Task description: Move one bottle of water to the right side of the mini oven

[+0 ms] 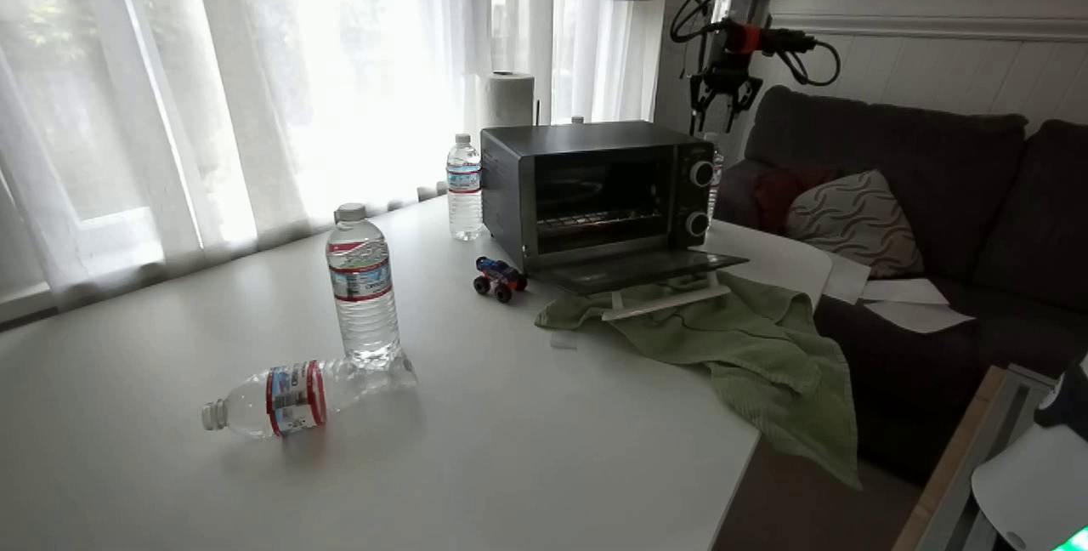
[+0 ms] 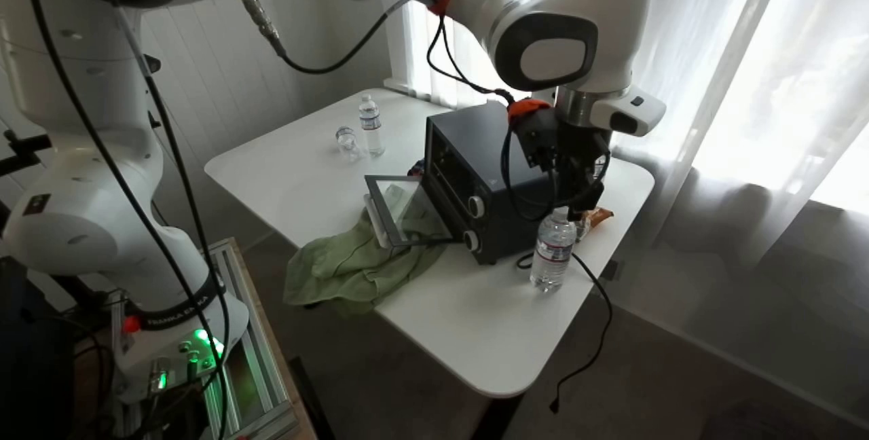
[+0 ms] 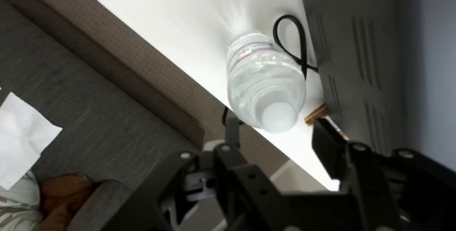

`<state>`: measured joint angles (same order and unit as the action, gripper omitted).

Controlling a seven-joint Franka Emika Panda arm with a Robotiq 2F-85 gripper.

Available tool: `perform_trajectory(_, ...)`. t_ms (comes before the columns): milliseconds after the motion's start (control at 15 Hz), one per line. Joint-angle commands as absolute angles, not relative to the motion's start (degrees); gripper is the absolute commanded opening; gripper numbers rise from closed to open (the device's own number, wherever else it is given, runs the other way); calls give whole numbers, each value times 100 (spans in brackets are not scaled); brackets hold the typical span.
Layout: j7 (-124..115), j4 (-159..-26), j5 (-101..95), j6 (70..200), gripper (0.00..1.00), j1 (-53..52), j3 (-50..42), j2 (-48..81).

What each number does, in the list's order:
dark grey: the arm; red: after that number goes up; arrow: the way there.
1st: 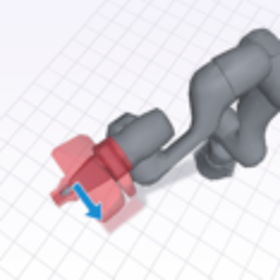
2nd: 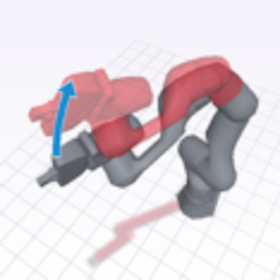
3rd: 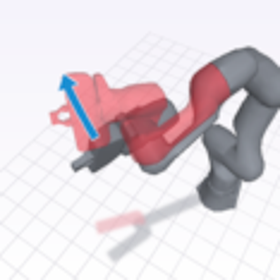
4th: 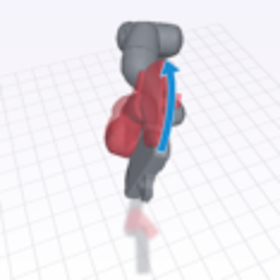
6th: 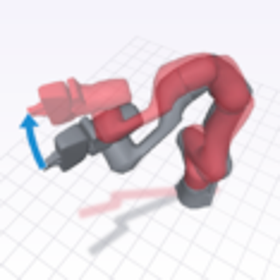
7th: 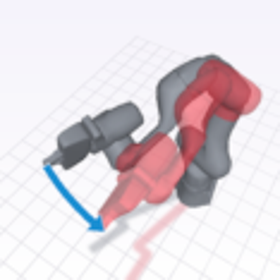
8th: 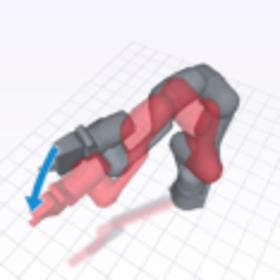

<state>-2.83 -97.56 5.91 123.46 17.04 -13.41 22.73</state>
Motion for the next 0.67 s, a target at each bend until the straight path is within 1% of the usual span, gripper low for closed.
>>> perform_trajectory(0, -124, -9858, 654, 12086, 89, 1746, -1282, 1895)
perform_trajectory(67, 2, -9943, 693, 11949, 95, 1753, -1252, 1731)
perform_trajectory(133, 122, -10114, 619, 11901, 99, 1707, -1241, 1500)
perform_trajectory(200, 280, -10248, 591, 11732, 100, 1676, -1215, 1276)
perform_trajectory(600, 611, -11221, 70, 11119, 100, 1222, -1077, -336)
